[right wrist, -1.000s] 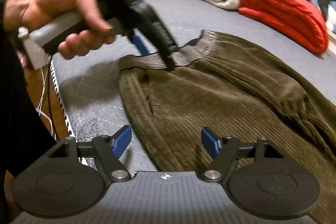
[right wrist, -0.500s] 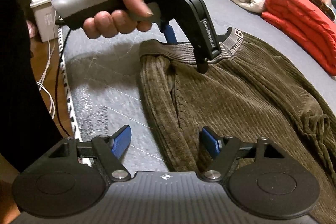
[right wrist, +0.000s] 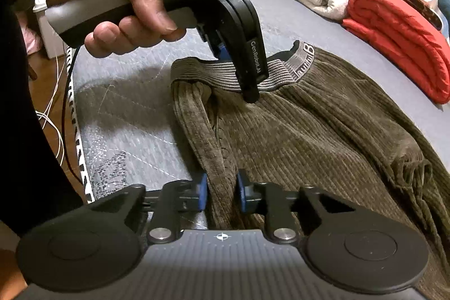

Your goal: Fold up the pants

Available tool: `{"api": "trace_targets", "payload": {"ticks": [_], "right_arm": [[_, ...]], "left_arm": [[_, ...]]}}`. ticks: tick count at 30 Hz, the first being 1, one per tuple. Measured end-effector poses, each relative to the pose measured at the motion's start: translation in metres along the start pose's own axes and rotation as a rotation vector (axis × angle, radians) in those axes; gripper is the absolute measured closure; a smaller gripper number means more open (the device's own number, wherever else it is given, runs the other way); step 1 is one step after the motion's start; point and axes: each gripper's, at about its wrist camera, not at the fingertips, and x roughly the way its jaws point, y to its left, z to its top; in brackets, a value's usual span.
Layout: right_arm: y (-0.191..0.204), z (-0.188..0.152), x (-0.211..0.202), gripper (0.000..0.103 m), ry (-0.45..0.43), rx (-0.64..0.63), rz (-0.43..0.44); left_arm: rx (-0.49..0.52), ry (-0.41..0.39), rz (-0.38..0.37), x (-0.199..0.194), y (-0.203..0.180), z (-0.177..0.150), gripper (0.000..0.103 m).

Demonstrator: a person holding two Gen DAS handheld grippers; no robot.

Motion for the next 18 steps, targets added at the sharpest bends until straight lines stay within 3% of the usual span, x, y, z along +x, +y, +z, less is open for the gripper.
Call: {"api": "trace_targets", "payload": {"ticks": [5, 9, 13, 15, 17, 18], "right_arm": [[0.005, 0.005, -0.005, 0.089, -0.044, -0.009, 0.012], [0.009, 0.013, -0.012, 0.093, -0.095, -0.020, 0.055], [0.022, 0.016, -0.013, 0.095, -0.110, -0.079, 0.150], [0.031, 0.013, -0.008, 0.095, -0.078, -0.132, 0.148], [0.030, 0.010, -0.004, 0.095, -0.041, -0.131, 0.152], [0.028, 0.010, -0.005, 0.093, -0.034, -0.119, 0.160]], "left_arm": [[0.012, -0.080, 0.041, -0.029, -0.007, -0.001, 0.081], [0.004, -0.099, 0.050, -0.053, -0.003, -0.006, 0.082], [0.001, -0.057, 0.060, -0.057, 0.005, -0.012, 0.082], [0.025, -0.005, 0.072, -0.046, 0.004, -0.015, 0.080], [0.051, 0.023, 0.106, -0.035, -0.002, -0.016, 0.075], [0.076, 0.024, 0.132, -0.033, -0.006, -0.014, 0.067]]}}
